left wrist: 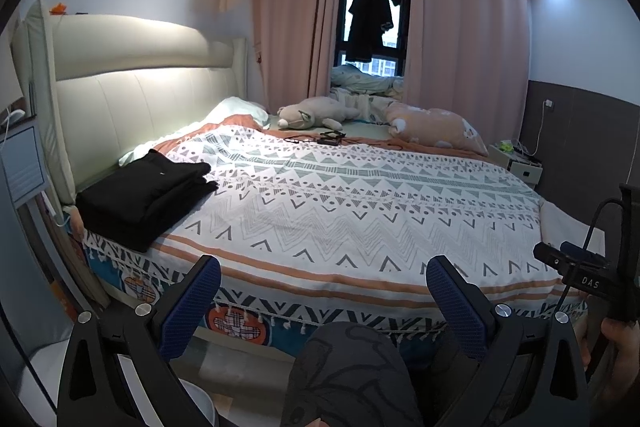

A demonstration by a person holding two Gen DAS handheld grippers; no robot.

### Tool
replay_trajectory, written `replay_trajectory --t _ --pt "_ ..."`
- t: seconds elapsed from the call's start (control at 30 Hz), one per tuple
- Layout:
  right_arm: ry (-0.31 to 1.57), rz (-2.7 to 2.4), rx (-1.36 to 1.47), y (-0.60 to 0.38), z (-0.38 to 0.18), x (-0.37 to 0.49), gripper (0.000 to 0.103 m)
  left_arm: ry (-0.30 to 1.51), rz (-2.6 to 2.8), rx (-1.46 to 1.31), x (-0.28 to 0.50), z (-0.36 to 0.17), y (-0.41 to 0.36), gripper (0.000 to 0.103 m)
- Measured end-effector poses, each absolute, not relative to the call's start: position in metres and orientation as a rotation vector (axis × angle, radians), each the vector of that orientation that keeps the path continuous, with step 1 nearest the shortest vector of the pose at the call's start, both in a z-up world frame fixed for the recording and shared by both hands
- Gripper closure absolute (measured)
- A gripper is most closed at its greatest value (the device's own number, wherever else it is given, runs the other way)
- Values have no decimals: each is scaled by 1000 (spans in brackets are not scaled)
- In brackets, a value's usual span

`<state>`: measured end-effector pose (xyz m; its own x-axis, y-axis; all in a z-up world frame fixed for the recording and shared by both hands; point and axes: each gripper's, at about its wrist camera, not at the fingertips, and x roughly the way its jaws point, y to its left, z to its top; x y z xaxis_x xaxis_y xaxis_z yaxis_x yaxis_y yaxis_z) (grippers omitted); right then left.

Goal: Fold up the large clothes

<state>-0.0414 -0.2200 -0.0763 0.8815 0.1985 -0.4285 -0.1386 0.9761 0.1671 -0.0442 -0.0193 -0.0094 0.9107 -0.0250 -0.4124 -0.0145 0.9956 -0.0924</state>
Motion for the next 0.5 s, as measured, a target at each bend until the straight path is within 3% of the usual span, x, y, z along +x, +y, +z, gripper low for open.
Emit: replay_trajectory --t 0.5 --pt "490 163 126 -216 -85 -36 2 430 0 -118 -46 -14 -14 0"
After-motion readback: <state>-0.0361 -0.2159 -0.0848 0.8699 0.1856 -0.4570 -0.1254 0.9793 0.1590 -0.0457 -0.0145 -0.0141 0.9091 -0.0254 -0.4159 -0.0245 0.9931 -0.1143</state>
